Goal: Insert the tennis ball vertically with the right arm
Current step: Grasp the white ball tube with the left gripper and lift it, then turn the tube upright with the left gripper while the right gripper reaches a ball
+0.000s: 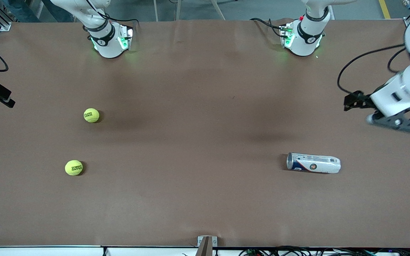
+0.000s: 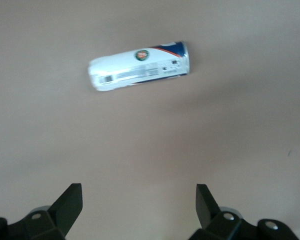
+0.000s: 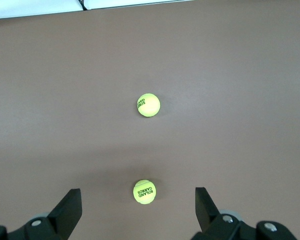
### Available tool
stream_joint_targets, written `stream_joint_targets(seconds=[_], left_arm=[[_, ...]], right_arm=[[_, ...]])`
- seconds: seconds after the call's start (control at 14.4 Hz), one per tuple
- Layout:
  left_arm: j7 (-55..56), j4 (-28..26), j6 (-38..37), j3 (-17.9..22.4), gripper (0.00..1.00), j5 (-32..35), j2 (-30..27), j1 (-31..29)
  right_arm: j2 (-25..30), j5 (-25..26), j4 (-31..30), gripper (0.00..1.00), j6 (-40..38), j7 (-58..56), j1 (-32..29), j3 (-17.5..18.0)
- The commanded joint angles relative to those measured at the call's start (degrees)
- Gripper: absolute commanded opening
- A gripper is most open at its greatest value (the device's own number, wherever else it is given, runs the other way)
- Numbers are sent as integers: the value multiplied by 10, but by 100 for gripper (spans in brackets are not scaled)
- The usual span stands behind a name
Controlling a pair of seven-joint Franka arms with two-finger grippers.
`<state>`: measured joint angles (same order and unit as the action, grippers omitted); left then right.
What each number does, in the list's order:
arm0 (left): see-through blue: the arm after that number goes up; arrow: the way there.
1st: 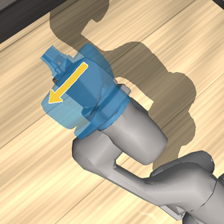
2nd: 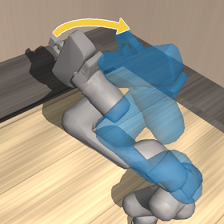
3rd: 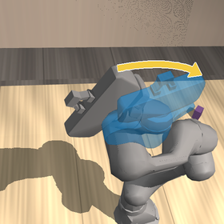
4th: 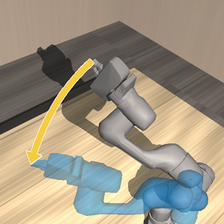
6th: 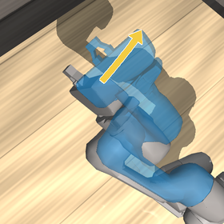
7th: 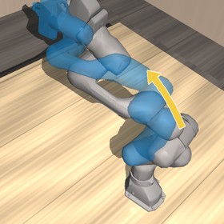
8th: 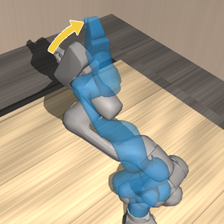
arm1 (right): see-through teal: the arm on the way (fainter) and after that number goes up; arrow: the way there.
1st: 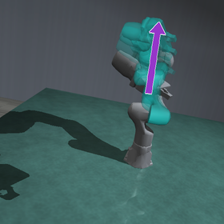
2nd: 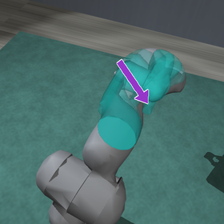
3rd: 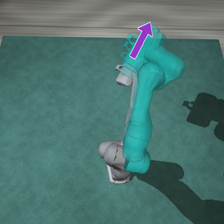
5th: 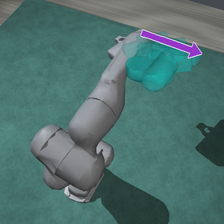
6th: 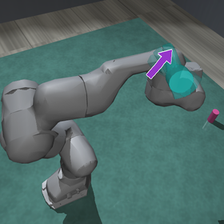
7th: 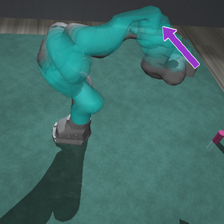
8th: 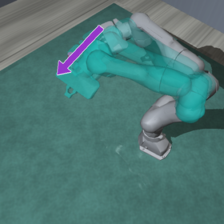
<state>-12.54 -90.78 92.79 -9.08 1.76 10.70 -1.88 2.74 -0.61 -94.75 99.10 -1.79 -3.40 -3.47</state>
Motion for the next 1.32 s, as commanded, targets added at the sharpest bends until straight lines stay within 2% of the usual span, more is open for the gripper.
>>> stream_joint_targets(seconds=[0.0,0.07,0.28,0.56,0.7,0.9,1.11,1.25], left_arm=[[-39,8,15,-2,100,3,39,27],[-60,5,24,-2,100,15,50,36],[-138,6,48,-3,100,107,89,57],[-291,8,106,-4,100,134,149,51],[-320,8,114,-4,100,168,169,50],[-328,8,119,-5,99,252,198,58],[-376,3,161,-5,99,299,217,75],[-407,3,188,-5,99,303,236,74]], right_arm=[[-12,2,9,100,-5,8,-1,-1],[-15,2,9,100,-7,11,0,-1],[-18,-3,8,100,-6,12,1,0],[-18,-9,9,100,-2,7,7,0],[-18,-9,9,100,-6,6,6,0],[-28,-8,7,100,-9,5,1,-1],[-40,-8,7,100,-12,3,-5,-3],[-58,-2,7,100,-20,3,-7,-4]])
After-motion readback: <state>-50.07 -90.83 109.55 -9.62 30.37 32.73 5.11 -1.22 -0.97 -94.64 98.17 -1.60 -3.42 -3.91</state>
